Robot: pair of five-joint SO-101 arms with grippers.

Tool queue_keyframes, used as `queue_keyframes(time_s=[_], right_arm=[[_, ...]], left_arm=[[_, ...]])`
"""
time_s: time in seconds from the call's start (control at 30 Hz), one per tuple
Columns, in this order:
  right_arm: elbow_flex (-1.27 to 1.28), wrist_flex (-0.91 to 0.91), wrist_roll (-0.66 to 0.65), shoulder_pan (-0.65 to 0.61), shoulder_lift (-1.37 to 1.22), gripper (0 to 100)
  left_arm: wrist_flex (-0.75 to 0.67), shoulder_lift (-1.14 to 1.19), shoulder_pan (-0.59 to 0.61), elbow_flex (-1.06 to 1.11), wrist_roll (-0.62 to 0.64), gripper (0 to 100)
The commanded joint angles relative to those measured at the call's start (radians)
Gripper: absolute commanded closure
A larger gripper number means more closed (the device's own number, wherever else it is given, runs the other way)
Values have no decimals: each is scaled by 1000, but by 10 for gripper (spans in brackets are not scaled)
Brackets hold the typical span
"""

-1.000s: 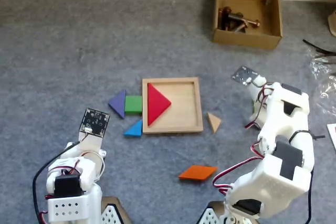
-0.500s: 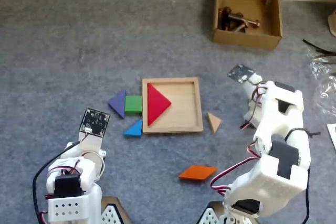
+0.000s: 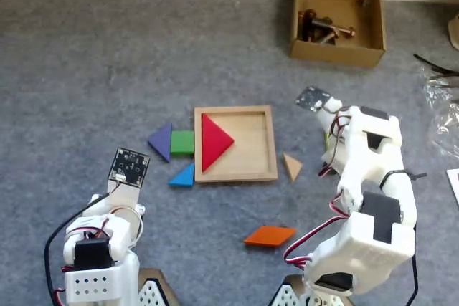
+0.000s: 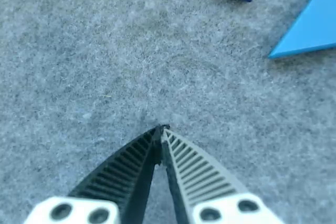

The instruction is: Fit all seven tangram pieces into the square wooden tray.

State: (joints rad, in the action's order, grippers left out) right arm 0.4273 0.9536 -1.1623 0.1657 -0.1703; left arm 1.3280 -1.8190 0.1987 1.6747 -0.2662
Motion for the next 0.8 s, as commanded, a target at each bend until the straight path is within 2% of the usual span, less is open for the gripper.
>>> queue_keyframes(time_s=[0.0,0.27,0.43,0.67,0.77], right_arm=[[-53,19,9,-35,19,895],[-59,27,9,-39,19,895],[-127,142,9,-65,68,895],[-143,196,11,-150,177,895],[-145,196,63,-191,205,895]], left_arm=[[6,-7,13,21,8,986],[6,-7,13,21,8,986],[6,-7,13,21,8,986],[6,-7,13,21,8,986],[6,-7,13,21,8,986]])
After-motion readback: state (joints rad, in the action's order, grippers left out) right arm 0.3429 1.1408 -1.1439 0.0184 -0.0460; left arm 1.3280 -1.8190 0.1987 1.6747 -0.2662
